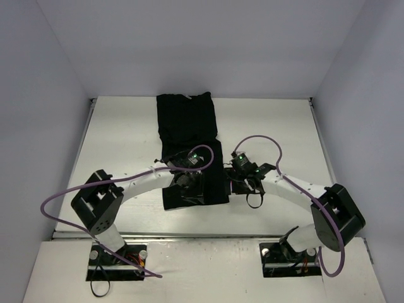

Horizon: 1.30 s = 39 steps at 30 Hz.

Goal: Fold and stack the t-shirts
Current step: Rotate the tshirt 90 degrees

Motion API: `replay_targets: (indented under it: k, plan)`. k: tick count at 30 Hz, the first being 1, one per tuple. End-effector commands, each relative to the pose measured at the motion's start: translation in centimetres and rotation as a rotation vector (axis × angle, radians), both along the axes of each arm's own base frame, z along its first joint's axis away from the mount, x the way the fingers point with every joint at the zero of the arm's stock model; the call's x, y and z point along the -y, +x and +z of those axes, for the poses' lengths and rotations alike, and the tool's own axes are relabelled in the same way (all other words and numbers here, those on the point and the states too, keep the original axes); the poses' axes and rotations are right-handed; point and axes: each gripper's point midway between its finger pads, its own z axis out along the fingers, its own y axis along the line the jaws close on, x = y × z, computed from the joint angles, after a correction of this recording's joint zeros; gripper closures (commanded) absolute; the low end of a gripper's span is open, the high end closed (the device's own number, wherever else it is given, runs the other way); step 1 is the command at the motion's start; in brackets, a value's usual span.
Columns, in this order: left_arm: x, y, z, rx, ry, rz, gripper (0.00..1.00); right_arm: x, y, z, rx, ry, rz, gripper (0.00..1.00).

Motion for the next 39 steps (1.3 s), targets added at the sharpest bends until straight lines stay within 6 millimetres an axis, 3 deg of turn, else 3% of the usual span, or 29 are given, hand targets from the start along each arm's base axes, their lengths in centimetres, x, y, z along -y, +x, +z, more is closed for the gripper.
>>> replay_targets:
  k: [1, 4, 8, 11, 14, 23, 25, 31, 33, 39]
  plan:
    - [-0.5, 1.9, 4.4, 0.115, -0.036, 0.004, 0.66, -1.9, 1.2, 2.6, 0.085, 0.034, 0.025, 0.39]
    - [-1.8, 2.2, 4.8, 0.146, 0.009, 0.000, 0.57, -2.3, 0.9, 2.1, 0.070, 0.027, 0.032, 0.39]
    - [-4.5, 2.0, 3.5, 0.132, 0.062, 0.036, 0.56, -2.0, 0.7, 1.0, 0.049, -0.007, 0.021, 0.39]
    - [-8.1, 2.2, 1.5, 0.126, 0.139, 0.089, 0.56, -0.9, 0.8, -0.3, 0.045, -0.069, -0.011, 0.39]
    - [-10.4, 2.2, -0.3, 0.109, 0.207, 0.101, 0.56, 0.0, 0.7, -1.3, 0.040, -0.118, -0.030, 0.39]
    - [-11.5, 2.8, -4.0, 0.052, 0.290, 0.081, 0.57, 1.6, -0.9, -2.4, 0.004, -0.157, -0.043, 0.40]
    - [-11.6, 2.8, -3.7, 0.054, 0.284, 0.082, 0.58, 1.6, -0.9, -1.8, 0.016, -0.150, -0.042, 0.40]
    - [-12.2, 2.7, 0.4, 0.133, 0.243, 0.129, 0.57, 0.4, 0.2, 1.5, 0.084, -0.078, -0.051, 0.41]
    - [-12.6, 2.1, 0.9, 0.134, 0.239, 0.147, 0.57, -0.3, 0.4, 1.9, 0.089, -0.060, -0.052, 0.41]
    - [-14.5, 0.4, -0.6, 0.091, 0.284, 0.193, 0.56, -1.5, 0.3, 1.7, 0.075, -0.057, -0.034, 0.43]
